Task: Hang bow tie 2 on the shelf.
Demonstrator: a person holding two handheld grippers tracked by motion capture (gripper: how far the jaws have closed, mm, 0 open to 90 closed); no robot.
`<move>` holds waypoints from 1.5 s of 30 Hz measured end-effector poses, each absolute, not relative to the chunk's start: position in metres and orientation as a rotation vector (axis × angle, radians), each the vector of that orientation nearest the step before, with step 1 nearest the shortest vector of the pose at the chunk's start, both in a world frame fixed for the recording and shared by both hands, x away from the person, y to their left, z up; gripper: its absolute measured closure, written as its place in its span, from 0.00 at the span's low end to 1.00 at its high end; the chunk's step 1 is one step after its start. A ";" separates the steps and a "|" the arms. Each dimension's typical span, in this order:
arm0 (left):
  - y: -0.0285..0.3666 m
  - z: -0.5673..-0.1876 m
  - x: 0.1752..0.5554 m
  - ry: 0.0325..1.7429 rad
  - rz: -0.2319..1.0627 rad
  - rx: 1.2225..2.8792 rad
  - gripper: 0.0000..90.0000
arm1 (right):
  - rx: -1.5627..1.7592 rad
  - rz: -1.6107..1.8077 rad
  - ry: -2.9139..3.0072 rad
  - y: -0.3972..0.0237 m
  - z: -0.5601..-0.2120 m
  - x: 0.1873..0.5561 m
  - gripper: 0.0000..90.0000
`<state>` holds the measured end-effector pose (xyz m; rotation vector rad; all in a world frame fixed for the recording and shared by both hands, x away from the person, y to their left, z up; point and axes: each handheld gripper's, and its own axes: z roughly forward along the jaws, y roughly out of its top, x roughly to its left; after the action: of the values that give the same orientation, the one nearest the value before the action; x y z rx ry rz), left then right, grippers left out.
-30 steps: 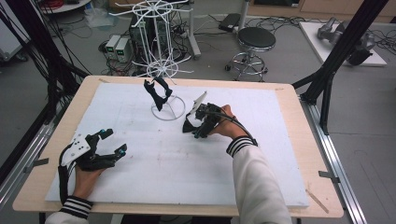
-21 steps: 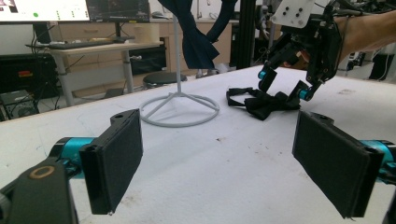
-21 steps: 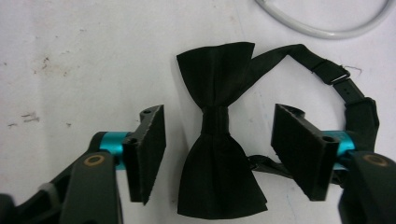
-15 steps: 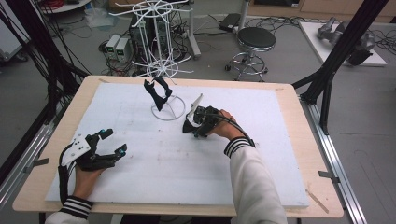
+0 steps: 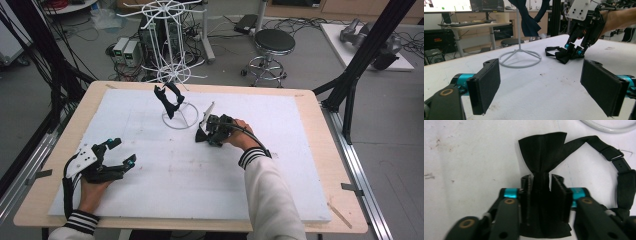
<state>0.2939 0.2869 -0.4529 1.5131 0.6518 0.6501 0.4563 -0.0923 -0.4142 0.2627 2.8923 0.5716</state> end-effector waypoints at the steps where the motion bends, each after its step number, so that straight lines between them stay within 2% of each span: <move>1: 0.287 -0.453 0.294 0.652 0.650 1.513 0.19 | 0.264 0.559 2.885 -0.092 -0.414 0.456 0.84; 20: 0.287 -0.453 0.294 0.653 0.652 1.514 0.19 | 0.273 0.643 2.842 -0.096 -0.406 0.454 0.85; 45: 0.287 -0.453 0.294 0.654 0.657 1.517 0.19 | 0.455 1.084 2.628 -0.125 -0.360 0.445 0.85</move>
<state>0.2937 0.2868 -0.4529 1.5171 0.6538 0.6567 0.4450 -0.1252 -0.3602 0.4549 2.6284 1.0839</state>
